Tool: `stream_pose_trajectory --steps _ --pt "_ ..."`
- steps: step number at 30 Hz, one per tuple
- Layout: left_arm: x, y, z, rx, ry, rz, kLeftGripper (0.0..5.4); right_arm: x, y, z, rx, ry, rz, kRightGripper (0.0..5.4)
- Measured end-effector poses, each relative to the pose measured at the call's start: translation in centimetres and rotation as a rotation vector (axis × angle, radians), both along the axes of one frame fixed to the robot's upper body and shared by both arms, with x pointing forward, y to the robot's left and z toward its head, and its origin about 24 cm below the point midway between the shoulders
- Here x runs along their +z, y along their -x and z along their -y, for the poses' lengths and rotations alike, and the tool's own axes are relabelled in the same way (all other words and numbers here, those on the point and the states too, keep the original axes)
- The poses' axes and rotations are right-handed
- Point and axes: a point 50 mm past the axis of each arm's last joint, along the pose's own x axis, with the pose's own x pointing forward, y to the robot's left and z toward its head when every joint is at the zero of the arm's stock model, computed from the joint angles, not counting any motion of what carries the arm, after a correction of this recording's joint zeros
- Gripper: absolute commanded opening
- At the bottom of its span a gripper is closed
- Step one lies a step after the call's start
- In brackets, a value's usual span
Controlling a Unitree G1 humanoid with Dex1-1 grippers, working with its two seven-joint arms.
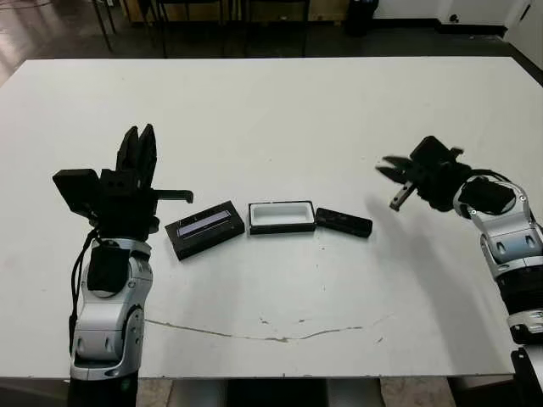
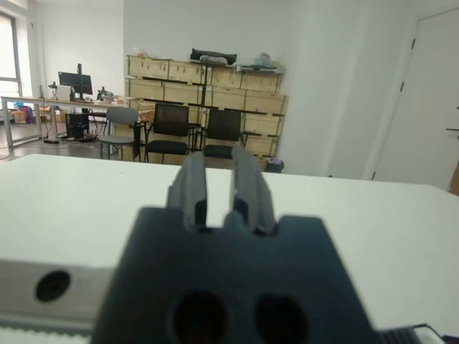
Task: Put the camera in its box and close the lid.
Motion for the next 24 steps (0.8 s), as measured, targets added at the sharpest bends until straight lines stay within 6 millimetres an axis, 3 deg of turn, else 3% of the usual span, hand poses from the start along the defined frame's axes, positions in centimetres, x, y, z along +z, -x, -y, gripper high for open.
stream_pose_trajectory --steps 13,24 --pt "-0.1 0.1 0.0 -0.005 -0.006 -0.007 0.03 -1.7 3.0 -0.9 0.080 -0.017 -0.166 0.00" --pt "-0.1 0.1 0.0 -0.006 -0.005 -0.008 0.03 -2.2 4.0 -1.2 0.112 0.021 -0.192 0.00"
